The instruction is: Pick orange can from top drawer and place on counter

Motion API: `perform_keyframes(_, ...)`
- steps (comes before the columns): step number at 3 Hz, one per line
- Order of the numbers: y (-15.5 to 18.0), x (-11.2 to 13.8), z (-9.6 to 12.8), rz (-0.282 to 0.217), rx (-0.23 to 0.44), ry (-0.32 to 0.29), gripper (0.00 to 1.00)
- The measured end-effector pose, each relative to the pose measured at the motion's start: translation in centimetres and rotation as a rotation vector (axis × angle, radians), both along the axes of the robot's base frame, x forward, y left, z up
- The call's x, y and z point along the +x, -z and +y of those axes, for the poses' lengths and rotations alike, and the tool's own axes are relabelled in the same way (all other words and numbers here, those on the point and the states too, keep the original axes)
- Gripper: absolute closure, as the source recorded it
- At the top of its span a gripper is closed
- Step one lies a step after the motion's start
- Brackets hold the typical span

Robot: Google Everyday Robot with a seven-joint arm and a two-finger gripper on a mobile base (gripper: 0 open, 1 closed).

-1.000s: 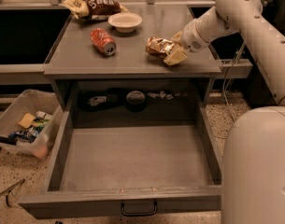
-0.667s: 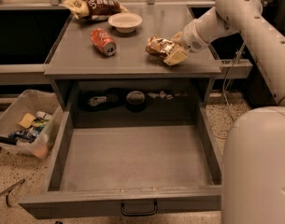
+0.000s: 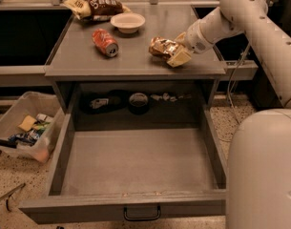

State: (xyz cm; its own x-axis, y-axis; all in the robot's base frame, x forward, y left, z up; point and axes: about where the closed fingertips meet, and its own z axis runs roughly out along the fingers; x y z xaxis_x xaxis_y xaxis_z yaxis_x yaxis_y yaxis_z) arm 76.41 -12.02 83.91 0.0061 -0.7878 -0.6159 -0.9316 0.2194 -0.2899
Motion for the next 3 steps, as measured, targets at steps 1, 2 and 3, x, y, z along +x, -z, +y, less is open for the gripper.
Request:
perform_keyframes(1, 0.00, 0.00, 0.00, 0.000, 0.000, 0.000, 0.12)
perform_keyframes(2, 0.01, 0.00, 0.01, 0.000, 0.000, 0.000, 0.00)
perform_keyframes(3, 0.02, 0.00, 0.01, 0.000, 0.000, 0.000, 0.00)
